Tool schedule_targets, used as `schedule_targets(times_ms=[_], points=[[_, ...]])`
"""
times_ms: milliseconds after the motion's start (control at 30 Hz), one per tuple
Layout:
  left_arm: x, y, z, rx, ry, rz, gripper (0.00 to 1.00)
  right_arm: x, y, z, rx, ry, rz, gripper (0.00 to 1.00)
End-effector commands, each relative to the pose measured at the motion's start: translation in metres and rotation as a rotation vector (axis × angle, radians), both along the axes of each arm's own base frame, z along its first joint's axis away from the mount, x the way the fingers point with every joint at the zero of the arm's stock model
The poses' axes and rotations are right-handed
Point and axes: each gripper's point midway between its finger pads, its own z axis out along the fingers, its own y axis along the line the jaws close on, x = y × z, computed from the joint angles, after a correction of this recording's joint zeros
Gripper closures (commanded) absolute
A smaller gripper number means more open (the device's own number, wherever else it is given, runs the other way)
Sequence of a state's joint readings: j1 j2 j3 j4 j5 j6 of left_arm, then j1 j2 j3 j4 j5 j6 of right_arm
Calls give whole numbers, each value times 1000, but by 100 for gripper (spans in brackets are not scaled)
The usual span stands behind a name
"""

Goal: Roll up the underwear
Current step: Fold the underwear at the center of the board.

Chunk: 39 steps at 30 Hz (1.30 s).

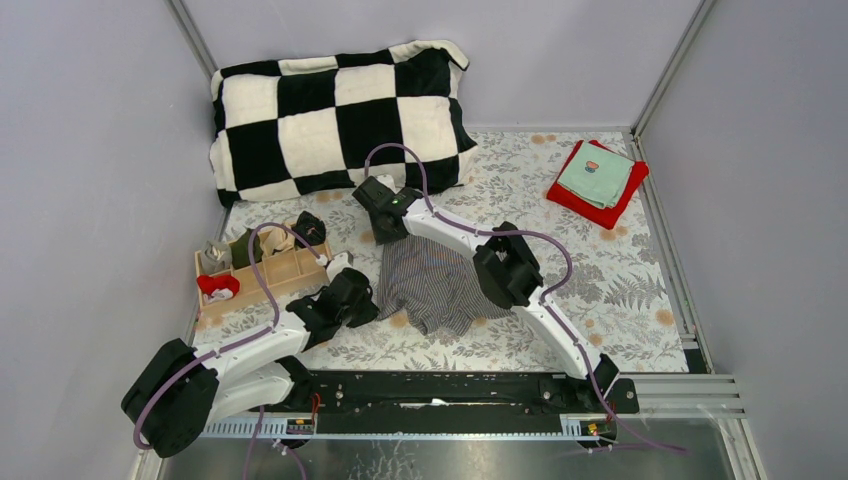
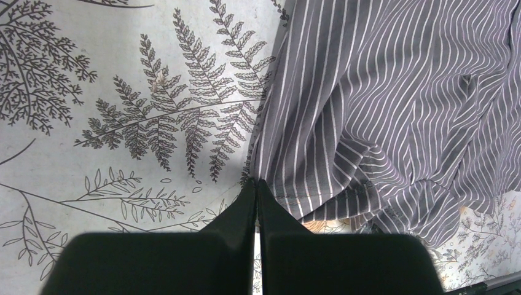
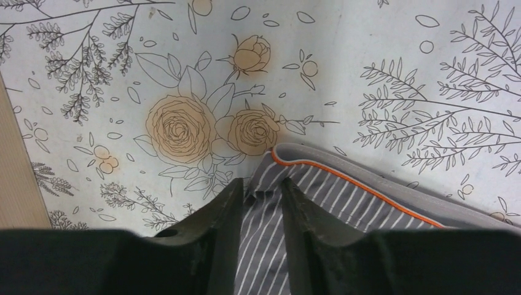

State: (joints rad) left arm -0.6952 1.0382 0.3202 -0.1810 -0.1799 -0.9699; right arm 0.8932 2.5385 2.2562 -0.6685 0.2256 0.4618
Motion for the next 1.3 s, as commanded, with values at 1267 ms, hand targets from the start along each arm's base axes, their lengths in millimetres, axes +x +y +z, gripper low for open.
schedule_targets(times_ms=[1267], points=[[69,-7,135,189,-198,-137,100,50,-66,158,695,-4,-59,100]])
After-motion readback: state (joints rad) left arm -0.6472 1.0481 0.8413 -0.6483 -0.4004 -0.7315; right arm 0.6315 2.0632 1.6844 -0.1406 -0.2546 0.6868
